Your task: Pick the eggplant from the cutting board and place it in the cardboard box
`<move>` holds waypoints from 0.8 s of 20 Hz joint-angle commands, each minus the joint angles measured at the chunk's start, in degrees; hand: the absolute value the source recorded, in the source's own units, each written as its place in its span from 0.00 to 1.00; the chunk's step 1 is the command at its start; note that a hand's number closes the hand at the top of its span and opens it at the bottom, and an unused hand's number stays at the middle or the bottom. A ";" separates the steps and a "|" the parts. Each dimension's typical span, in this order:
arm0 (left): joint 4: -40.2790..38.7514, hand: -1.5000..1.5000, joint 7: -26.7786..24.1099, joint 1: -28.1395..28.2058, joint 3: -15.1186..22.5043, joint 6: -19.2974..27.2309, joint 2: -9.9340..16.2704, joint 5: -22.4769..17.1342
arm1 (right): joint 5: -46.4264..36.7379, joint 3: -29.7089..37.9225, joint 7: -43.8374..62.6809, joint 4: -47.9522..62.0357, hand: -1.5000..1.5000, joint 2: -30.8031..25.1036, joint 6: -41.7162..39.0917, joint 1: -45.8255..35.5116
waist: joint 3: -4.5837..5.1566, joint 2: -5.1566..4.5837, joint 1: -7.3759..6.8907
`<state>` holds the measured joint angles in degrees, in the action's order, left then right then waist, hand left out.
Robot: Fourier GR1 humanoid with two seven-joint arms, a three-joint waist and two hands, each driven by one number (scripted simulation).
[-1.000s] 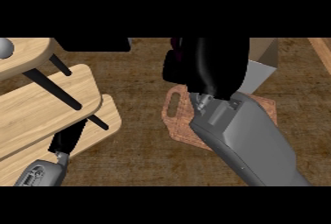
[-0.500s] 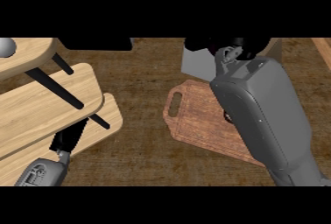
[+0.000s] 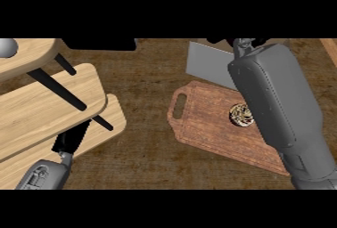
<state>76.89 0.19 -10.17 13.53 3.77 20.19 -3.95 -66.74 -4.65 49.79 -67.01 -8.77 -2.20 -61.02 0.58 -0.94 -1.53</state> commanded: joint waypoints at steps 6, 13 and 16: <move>6.86 0.50 1.30 -4.89 4.11 -1.74 -4.76 0.16 | 2.26 5.04 -4.48 13.86 1.00 1.21 9.06 1.03 | -0.67 0.31 -0.29; 4.65 0.50 -0.80 -5.49 3.18 -3.08 -4.13 0.40 | 9.52 13.16 -11.45 21.72 0.00 0.87 17.36 3.24 | -0.67 -0.14 -0.43; 3.91 0.50 -3.02 -2.78 4.17 -2.07 -5.01 1.89 | 11.71 14.46 -16.96 21.30 0.00 1.70 22.76 5.30 | -0.67 0.08 -0.22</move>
<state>76.06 0.33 -10.87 13.25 3.65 18.98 -2.71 -57.10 7.76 38.41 -48.82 -7.64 14.70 -57.64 0.70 -0.73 -2.08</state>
